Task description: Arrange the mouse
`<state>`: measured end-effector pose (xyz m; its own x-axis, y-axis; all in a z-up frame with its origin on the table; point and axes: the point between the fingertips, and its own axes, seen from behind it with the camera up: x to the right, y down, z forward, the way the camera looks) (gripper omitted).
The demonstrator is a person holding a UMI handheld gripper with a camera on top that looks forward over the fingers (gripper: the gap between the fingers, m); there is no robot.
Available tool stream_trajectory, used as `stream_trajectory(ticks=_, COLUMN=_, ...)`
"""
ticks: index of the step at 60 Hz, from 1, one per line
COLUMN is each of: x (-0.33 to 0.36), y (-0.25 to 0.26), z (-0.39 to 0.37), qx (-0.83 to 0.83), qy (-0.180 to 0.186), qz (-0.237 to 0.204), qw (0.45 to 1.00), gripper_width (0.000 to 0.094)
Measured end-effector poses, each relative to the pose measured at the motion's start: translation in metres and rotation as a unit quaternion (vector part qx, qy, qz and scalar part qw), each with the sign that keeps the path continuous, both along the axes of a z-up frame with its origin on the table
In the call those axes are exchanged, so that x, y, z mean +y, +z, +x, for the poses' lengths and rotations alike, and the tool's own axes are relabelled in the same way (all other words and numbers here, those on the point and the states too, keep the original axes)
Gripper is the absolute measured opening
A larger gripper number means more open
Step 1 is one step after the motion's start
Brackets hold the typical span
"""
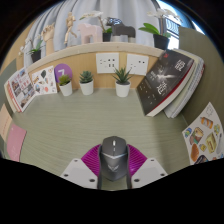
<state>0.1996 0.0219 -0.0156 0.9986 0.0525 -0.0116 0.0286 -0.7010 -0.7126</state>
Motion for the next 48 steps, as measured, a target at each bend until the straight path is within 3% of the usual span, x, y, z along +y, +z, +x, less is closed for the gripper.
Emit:
stream_trajectory(ticks=12, x=0.001, y=0.012, z=0.005, qx=-0.003, qy=-0.053, qz=-0.03, qw=0.998, gripper_width=0.0325)
stream_trajectory(ticks=18, x=0.013, y=0.082, z=0.002, qx=-0.015, qy=-0.09, qz=0.024, qw=0.996, gripper_width=0.0328)
stream_trajectory(ticks=26, x=0.024, y=0.223, z=-0.04, qx=-0.016, qy=-0.121, qz=0.125, qw=0.985, gripper_width=0.0329)
stream_trajectory(ticks=33, x=0.017, y=0.333, z=-0.12, qx=0.001, qy=-0.115, qz=0.207, qw=0.972, gripper_width=0.0328)
stream_trajectory(ticks=38, x=0.014, y=0.377, z=-0.189, qx=0.016, qy=-0.101, qz=0.237, qw=0.966, gripper_width=0.0327)
stream_trajectory(ticks=43, x=0.011, y=0.379, z=-0.259, qx=0.02, qy=-0.076, qz=0.243, qw=0.967, gripper_width=0.0325)
stream_trajectory(ticks=48, x=0.009, y=0.336, z=-0.326, qx=0.023, qy=-0.054, qz=0.214, qw=0.975, gripper_width=0.0323)
